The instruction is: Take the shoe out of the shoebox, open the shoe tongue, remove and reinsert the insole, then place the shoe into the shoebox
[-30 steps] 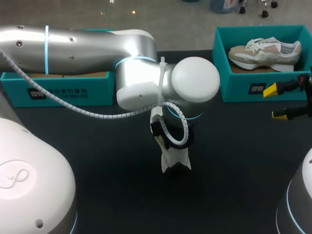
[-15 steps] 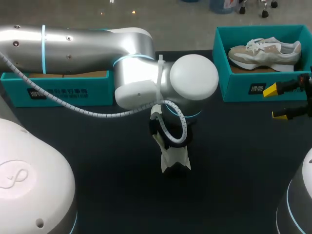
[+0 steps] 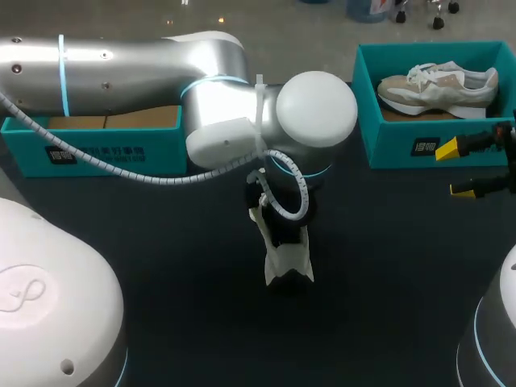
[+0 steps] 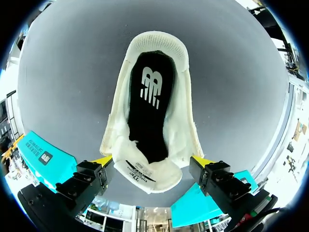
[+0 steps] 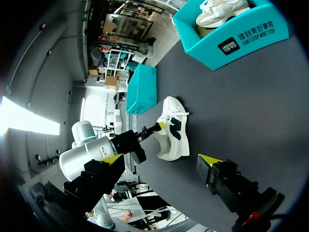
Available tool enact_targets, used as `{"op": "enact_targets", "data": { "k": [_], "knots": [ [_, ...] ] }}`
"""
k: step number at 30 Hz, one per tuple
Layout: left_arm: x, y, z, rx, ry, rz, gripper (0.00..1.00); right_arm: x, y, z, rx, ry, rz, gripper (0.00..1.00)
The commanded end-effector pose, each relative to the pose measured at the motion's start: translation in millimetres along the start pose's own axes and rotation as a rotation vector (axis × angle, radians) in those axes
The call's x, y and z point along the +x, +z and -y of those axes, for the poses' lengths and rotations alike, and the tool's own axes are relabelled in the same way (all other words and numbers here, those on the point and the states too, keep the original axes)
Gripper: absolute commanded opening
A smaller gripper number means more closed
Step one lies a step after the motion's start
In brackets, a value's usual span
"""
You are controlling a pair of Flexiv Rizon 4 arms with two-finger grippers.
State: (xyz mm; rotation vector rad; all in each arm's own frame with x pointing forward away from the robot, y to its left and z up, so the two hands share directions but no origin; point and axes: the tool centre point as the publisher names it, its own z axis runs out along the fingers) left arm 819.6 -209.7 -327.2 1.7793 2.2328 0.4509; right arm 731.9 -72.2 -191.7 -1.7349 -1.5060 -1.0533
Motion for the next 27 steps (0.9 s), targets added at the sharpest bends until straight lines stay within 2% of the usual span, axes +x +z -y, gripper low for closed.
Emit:
{"op": "enact_targets", "data": {
  "k": [1,6,7,8,9,11,17,27],
  "knots": [
    [7.1,-11,-14,-0.001,-0.012,0.013,1.0,0.2,0,0.9,-0.001,0.001,0.003,1.0],
    [9.3,-20,-32,-0.01,-0.022,0.02,1.0,0.2,0,0.9,-0.001,0.001,0.003,1.0],
    [9.3,-22,-35,-0.005,-0.026,0.028,0.94,0.2,0,0.9,-0.001,0.001,0.003,1.0],
    [9.1,-23,-37,-0.003,-0.028,0.035,0.8,0.2,0,0.9,-0.001,0.001,0.003,1.0],
    [8.5,-24,-40,0.001,-0.029,0.043,0.51,0.2,0,0.9,-0.001,0.001,0.003,1.0],
    [6.7,-26,-43,0.007,-0.026,0.051,0.0,0.2,0,0.9,-0.001,0.001,0.003,1.0],
    [0.0,-25,-44,0.028,-0.019,0.07,0.0,0.2,0,0.9,-0.001,0.001,0.003,1.0],
    [-5.0,-16,-33,0.058,0.001,0.06,0.0,0.2,0,0.9,-0.001,0.001,0.003,1.0]
  ]
}}
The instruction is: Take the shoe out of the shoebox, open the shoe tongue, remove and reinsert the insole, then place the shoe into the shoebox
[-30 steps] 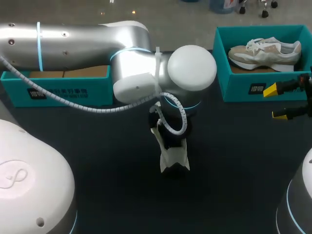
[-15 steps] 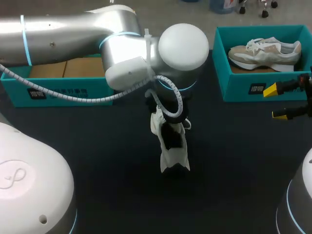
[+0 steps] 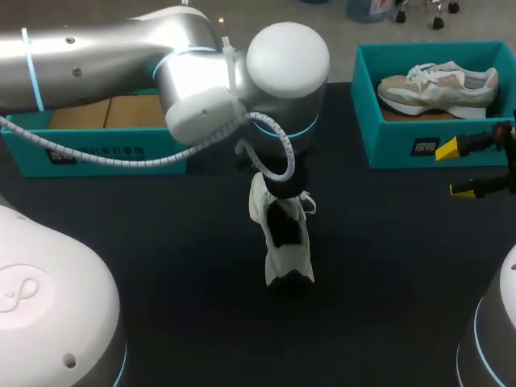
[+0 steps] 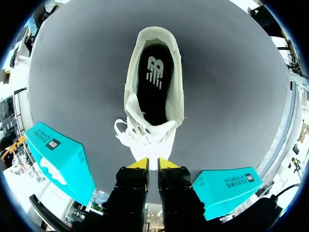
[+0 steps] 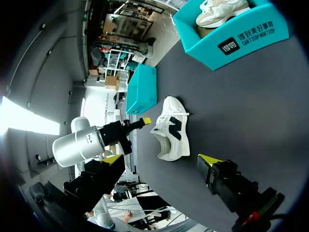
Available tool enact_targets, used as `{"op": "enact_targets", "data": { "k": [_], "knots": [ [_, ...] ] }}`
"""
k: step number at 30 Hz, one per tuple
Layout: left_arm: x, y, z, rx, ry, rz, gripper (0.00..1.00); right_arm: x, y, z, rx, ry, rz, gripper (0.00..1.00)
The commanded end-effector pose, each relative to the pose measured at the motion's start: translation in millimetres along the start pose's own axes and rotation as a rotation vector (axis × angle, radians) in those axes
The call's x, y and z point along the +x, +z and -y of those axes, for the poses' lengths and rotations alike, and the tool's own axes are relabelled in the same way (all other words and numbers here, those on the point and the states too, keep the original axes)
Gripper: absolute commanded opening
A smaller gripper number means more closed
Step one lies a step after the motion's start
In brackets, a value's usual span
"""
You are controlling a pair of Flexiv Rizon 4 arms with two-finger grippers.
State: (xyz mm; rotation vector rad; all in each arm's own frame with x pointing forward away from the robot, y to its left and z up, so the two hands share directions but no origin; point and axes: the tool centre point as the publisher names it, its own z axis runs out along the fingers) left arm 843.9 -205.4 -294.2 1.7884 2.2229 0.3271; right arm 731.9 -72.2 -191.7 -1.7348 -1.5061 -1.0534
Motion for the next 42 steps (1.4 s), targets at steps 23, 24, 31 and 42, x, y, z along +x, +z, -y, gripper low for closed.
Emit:
{"op": "enact_targets", "data": {
  "k": [23,24,31,42],
  "knots": [
    [13.2,17,46,0.114,-0.018,-0.071,0.0,0.2,0,0.9,-0.001,0.001,0.003,1.0],
    [12.8,13,44,0.11,-0.036,-0.073,0.0,0.2,0,0.9,-0.001,0.001,0.003,1.0],
    [2.0,1,36,0.114,-0.152,-0.093,0.0,0.2,0,0.9,-0.001,0.001,0.003,1.0],
    [2.5,12,62,0.17,-0.253,-0.151,0.0,0.2,0,0.9,-0.001,0.001,0.003,1.0]
  ]
}}
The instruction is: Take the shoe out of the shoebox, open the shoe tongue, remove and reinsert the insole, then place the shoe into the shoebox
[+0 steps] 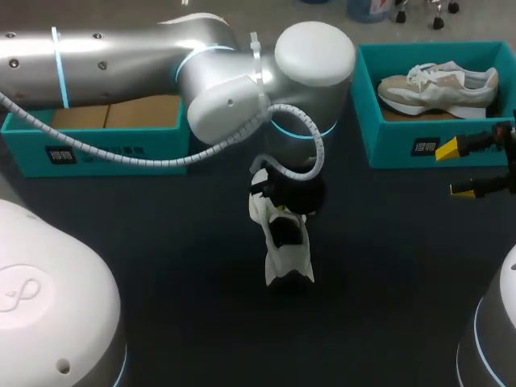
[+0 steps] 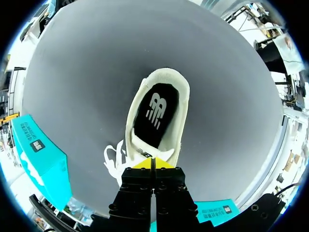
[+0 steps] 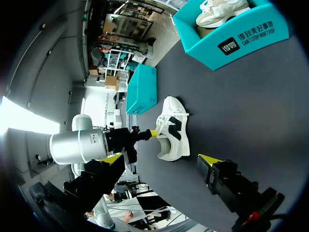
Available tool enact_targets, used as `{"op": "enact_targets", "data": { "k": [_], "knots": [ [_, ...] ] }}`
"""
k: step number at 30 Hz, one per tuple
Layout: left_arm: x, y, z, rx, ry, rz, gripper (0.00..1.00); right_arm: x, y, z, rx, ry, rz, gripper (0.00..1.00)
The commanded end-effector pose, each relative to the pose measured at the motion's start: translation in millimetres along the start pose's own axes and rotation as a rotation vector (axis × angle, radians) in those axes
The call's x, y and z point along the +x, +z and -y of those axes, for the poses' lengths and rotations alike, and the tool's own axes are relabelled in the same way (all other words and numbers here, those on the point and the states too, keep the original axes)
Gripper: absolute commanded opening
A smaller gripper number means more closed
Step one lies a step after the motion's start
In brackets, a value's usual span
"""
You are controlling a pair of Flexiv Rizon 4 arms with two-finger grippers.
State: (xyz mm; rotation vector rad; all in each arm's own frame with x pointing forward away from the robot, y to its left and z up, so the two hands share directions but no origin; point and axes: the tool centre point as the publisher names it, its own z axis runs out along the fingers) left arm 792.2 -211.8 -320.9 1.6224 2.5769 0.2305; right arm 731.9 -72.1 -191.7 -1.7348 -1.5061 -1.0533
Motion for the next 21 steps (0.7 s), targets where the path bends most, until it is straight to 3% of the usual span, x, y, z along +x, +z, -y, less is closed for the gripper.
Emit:
{"op": "enact_targets", "data": {
  "k": [1,8,9,21],
  "knots": [
    [-1.7,5,6,0.009,-0.061,-0.022,0.0,0.2,0,0.9,-0.001,0.001,0.003,1.0],
    [3.5,2,7,-0.055,-0.344,-0.064,0.0,0.2,0,0.9,-0.001,0.001,0.003,1.0],
    [5.0,-3,5,-0.028,-0.389,-0.031,0.0,0.2,0,0.9,-0.001,0.001,0.003,1.0],
    [5.9,-8,5,-0.003,-0.389,-0.018,0.0,0.2,0,0.9,-0.001,0.001,0.003,1.0]
  ]
}}
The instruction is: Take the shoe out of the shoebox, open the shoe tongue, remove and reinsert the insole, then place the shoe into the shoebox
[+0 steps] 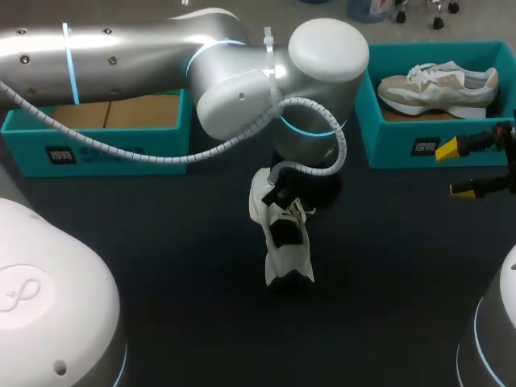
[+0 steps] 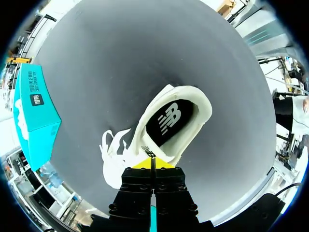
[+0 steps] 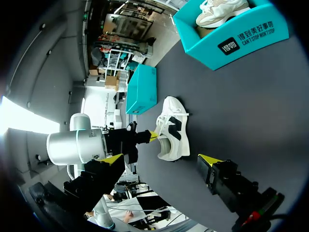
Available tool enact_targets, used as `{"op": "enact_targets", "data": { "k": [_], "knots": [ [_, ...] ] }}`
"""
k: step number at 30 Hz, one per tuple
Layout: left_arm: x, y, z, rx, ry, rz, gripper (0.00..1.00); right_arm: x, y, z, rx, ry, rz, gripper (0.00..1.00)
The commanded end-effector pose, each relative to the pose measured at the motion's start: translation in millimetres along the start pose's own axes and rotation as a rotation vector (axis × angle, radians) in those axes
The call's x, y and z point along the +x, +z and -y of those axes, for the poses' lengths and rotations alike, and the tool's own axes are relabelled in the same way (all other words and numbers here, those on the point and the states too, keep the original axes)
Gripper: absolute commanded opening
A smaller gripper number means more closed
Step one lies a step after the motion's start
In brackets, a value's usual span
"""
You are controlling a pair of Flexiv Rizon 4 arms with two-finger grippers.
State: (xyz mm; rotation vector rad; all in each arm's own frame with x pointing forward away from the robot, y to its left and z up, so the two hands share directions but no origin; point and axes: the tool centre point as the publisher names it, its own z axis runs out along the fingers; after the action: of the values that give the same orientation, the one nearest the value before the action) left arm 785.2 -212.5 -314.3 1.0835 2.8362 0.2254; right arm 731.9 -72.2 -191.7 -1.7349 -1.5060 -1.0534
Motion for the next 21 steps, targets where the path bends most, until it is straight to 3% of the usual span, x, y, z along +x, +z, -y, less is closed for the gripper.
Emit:
{"op": "enact_targets", "data": {
  "k": [1,3,5,7,8,18,21],
  "knots": [
    [2.9,0,-2,0.003,0.002,0.006,0.0,0.2,0,0.9,-0.001,0.001,0.003,1.0],
    [2.9,0,-2,0.003,0.002,0.006,0.0,0.2,0,0.9,-0.001,0.001,0.003,1.0],
    [7.4,-5,-6,-0.037,-0.393,-0.02,0.0,0.2,0,0.9,-0.001,0.001,0.003,1.0],
    [20.5,-8,-5,0.005,-0.782,-0.076,0.0,0.2,0,0.9,-0.001,0.001,0.003,1.0],
    [25.5,-7,0,-0.021,-0.869,-0.099,0.0,0.2,0,0.9,-0.001,0.001,0.003,1.0],
    [25.5,-7,0,-0.021,-0.869,-0.099,0.0,0.2,0,0.9,-0.001,0.001,0.003,1.0],
    [36.7,-13,10,0.128,-0.785,-0.147,0.0,0.2,0,0.9,-0.001,0.001,0.003,1.0]
  ]
}}
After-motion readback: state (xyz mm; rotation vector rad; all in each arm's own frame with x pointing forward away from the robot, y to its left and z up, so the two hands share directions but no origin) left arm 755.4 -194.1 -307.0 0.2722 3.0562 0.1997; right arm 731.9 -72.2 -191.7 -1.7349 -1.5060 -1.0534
